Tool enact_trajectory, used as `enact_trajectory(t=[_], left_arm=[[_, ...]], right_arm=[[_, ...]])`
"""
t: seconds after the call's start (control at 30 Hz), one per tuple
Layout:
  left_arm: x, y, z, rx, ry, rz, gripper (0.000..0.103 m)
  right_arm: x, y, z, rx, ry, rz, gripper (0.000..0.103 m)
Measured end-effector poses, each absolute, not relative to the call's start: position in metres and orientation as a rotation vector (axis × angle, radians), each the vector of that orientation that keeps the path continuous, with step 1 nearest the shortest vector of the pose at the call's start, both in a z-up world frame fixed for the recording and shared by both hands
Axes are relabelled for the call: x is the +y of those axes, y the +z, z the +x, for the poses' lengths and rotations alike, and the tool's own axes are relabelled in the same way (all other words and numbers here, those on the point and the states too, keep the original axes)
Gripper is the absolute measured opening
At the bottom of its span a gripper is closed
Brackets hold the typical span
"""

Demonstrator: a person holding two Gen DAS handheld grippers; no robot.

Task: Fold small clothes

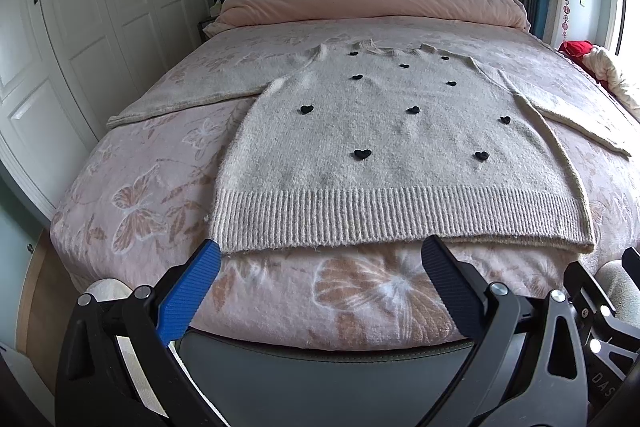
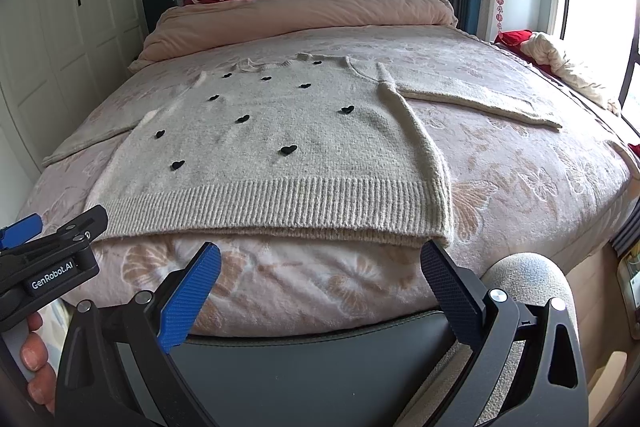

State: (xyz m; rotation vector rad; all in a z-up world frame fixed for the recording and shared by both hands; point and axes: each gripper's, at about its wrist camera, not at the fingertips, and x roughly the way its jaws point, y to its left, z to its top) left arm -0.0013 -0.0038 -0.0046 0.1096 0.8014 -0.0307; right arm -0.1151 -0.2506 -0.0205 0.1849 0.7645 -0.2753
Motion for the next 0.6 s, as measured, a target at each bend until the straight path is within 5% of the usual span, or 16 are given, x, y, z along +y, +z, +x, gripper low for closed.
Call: enact_trajectory(t=[0.6], left_arm=[[-0.0034, -0.0054, -0.0018, 0.805, -0.033, 0.115, 0.098]], right_arm=[[-0.2515, -0.0213, -0.1152, 0.770, -0.278, 0.188, 0.098]])
